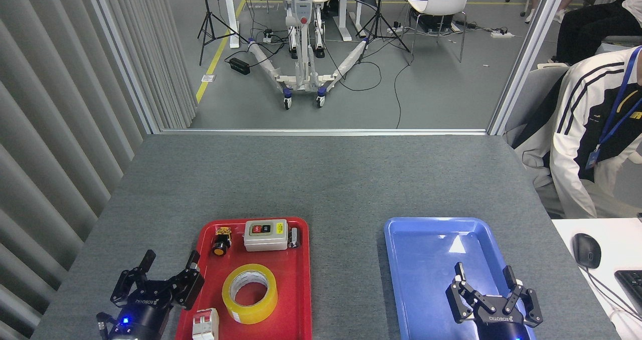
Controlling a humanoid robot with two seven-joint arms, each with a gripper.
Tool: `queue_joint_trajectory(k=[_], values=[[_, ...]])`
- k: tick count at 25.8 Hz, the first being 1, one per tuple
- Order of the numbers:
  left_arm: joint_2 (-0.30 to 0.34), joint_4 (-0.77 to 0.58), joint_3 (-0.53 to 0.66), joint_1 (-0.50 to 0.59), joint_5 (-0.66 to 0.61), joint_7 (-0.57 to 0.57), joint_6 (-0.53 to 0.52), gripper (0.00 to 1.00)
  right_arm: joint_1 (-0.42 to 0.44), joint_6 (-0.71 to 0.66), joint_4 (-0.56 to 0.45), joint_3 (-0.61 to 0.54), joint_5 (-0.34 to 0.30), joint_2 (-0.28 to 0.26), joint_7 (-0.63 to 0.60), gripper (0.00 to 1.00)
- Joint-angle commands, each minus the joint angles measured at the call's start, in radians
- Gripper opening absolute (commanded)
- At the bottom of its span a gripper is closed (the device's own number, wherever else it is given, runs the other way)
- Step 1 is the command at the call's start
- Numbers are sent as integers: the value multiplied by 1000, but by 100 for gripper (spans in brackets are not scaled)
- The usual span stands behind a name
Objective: Place and move tape with both arms
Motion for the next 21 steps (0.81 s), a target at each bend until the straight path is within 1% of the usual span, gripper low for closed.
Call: queue_joint_trajectory(k=[1, 6, 21], values=[[5, 2, 1, 0, 8, 0, -2, 100, 8, -1, -3, 12, 6, -3, 1, 100], [9, 9, -1, -3, 6, -27, 3, 100, 9, -1, -16, 12, 6, -5, 1, 100], [11, 2, -1, -7, 9, -27, 0, 100, 9, -2, -20, 12, 7, -5, 1, 100]])
